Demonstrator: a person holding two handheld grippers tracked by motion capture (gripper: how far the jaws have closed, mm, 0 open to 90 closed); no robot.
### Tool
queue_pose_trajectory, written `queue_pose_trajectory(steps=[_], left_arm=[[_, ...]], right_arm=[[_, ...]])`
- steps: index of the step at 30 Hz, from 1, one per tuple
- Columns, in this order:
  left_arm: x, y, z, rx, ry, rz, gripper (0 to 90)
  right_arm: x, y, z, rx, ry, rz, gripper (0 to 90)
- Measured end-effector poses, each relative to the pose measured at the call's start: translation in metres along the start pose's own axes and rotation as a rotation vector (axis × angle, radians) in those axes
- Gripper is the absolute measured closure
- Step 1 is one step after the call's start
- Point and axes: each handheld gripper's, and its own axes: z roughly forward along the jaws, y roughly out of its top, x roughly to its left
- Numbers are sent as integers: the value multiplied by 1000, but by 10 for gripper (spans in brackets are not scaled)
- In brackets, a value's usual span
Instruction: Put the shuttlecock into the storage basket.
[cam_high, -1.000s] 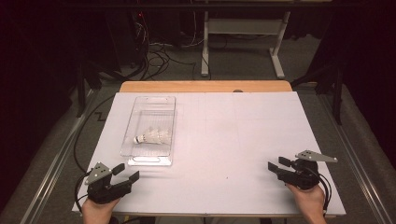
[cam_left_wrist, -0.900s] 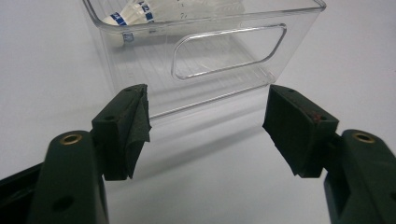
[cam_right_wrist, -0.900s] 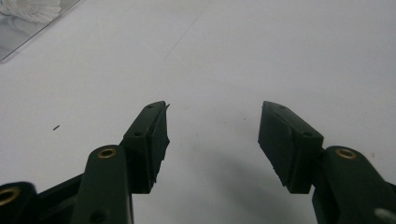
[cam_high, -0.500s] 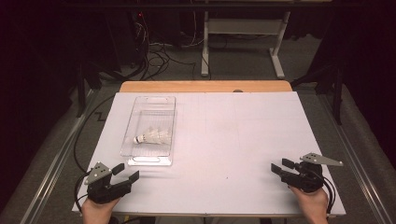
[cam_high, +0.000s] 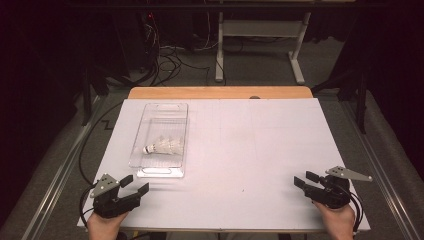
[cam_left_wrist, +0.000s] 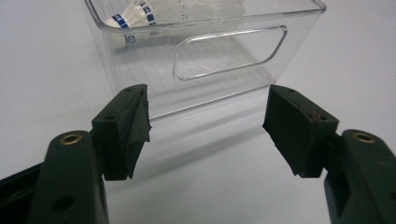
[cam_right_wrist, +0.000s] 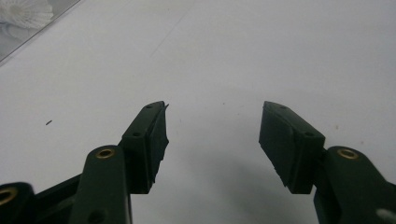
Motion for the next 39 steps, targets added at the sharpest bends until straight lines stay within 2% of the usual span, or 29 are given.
queue_pose_trajectory(steps=[15,39], left_arm=[[1,0,-1,-3,-2,-3,322],[1,-1,-2,-5,-3,-10,321]], right_arm=[[-5,-7,-8,-13,-11,20,407],[-7,-12,-12,-10,-27,18,396]])
